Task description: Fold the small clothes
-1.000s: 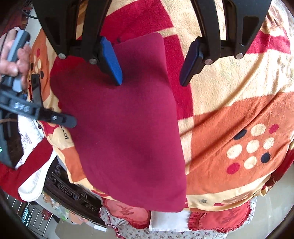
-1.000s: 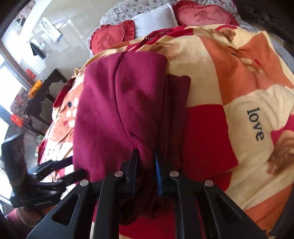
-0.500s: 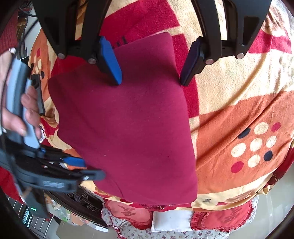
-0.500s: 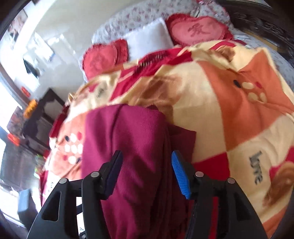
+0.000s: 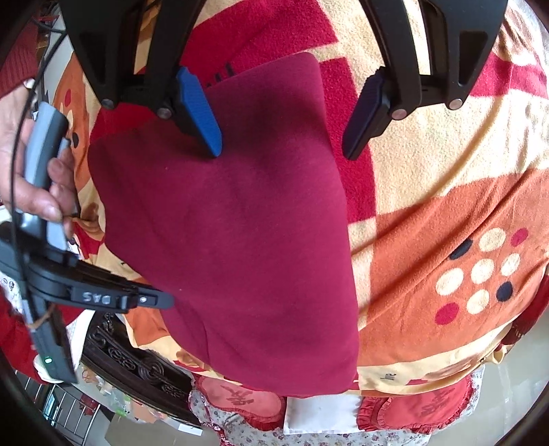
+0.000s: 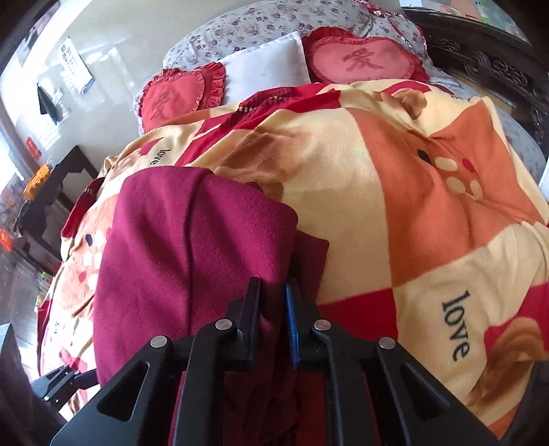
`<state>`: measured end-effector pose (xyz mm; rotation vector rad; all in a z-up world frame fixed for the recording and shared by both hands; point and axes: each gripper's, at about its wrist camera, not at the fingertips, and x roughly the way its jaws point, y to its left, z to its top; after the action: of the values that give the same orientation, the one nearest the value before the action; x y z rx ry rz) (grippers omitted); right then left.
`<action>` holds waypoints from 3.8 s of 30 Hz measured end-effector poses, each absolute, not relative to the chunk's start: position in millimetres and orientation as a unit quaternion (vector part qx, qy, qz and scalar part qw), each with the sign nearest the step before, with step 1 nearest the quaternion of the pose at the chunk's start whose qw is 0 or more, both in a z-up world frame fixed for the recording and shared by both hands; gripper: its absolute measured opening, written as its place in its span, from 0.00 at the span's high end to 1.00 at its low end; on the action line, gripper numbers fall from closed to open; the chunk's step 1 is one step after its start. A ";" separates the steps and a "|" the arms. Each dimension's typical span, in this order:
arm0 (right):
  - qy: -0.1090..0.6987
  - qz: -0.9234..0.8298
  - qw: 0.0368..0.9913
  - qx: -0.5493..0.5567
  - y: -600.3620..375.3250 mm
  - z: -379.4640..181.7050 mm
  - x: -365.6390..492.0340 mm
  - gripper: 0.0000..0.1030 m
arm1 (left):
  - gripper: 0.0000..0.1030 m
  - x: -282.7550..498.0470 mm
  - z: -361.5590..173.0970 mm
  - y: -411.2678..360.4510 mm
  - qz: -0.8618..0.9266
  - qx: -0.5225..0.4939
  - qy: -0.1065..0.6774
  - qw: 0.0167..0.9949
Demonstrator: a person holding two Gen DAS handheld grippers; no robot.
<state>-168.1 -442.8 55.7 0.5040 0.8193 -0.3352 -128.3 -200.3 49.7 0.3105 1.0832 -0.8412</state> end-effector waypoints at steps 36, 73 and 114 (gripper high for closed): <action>0.339 -0.062 0.859 0.379 -444.1 22.8 -206.5 0.41 | 0.10 -69.8 39.7 -195.5 -0.423 -0.011 0.548 0.722; 0.436 0.031 0.831 0.343 -284.3 29.2 -212.1 0.69 | 0.36 -146.7 66.2 -36.7 -0.345 0.051 0.533 0.771; 0.389 -0.118 0.906 0.119 -175.0 115.5 -286.7 0.66 | 0.21 -207.7 151.8 -0.8 -0.283 0.088 0.379 0.877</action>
<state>-286.7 -175.0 115.5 0.2457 0.8040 -0.2438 -207.7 -0.8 151.8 0.1833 0.7906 -0.5907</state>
